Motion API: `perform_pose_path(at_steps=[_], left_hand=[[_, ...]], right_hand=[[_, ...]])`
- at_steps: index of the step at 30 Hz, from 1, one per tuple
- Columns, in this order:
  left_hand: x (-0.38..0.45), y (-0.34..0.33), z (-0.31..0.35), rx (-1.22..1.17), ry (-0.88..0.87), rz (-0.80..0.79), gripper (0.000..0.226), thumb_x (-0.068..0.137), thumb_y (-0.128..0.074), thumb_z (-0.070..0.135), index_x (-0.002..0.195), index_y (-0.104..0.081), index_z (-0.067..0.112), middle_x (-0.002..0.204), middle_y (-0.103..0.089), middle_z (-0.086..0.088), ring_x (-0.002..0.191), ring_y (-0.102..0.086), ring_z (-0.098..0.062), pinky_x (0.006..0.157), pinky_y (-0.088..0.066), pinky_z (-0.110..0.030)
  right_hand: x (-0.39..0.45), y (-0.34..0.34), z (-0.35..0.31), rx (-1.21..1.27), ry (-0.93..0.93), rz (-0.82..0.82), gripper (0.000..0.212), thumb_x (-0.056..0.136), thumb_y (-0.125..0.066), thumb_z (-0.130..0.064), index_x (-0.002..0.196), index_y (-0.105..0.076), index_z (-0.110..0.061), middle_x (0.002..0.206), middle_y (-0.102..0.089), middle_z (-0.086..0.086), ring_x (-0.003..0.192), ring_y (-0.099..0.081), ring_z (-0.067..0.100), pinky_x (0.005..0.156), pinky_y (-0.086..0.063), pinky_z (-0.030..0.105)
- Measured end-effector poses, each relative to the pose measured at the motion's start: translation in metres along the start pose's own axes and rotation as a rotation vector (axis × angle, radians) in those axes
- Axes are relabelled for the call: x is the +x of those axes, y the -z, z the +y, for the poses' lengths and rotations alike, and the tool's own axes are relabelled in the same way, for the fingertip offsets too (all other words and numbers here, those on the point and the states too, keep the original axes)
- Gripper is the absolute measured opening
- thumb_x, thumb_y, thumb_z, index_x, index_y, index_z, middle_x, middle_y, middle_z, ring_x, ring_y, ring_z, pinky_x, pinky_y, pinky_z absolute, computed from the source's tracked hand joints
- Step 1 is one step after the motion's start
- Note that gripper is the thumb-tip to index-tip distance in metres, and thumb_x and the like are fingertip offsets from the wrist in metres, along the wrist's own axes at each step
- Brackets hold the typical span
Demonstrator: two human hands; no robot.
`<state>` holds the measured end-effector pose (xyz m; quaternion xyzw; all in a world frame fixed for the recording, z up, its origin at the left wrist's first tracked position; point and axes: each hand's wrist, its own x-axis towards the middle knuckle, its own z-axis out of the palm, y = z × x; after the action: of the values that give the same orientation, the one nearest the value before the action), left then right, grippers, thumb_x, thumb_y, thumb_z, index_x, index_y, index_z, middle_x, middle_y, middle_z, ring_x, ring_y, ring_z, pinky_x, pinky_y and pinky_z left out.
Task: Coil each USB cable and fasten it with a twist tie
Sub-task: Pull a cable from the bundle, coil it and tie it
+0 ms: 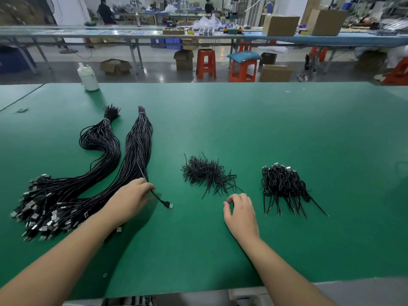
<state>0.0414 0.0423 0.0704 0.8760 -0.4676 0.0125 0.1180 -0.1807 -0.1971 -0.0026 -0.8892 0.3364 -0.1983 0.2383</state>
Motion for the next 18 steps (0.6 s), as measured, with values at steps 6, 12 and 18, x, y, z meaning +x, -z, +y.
perform_pose_path(at_steps=[6, 12, 18], left_hand=[[-0.002, 0.002, 0.032, 0.18, -0.331, 0.204, 0.012, 0.087, -0.072, 0.02, 0.079, -0.069, 0.012, 0.073, -0.059, -0.001, 0.068, -0.061, -0.025, 0.057, -0.052, -0.033], [-0.022, -0.038, 0.089, -0.122, -0.211, -0.093, 0.033, 0.098, -0.04, 0.039, 0.069, -0.041, 0.023, 0.06, -0.046, 0.011, 0.054, -0.045, -0.01, 0.055, -0.037, -0.027], [-0.022, -0.064, 0.127, -0.731, 0.307, -0.009, 0.029, 0.096, -0.055, 0.027, 0.07, -0.058, 0.014, 0.064, -0.069, 0.005, 0.05, -0.049, -0.008, 0.054, -0.041, -0.025]], right_hand=[[0.0, -0.002, 0.001, 0.005, -0.009, 0.004, 0.012, 0.099, -0.051, -0.033, 0.098, -0.056, -0.022, 0.098, -0.047, -0.01, 0.096, -0.045, 0.007, 0.084, -0.043, 0.023], [-0.001, -0.001, 0.001, 0.015, -0.009, 0.008, 0.014, 0.098, -0.05, -0.035, 0.098, -0.056, -0.023, 0.099, -0.047, -0.01, 0.095, -0.046, 0.008, 0.084, -0.045, 0.025], [-0.004, 0.002, 0.0, 0.008, 0.132, -0.045, 0.021, 0.101, -0.045, -0.032, 0.108, -0.064, -0.026, 0.107, -0.05, -0.012, 0.1, -0.044, 0.011, 0.092, -0.043, 0.029]])
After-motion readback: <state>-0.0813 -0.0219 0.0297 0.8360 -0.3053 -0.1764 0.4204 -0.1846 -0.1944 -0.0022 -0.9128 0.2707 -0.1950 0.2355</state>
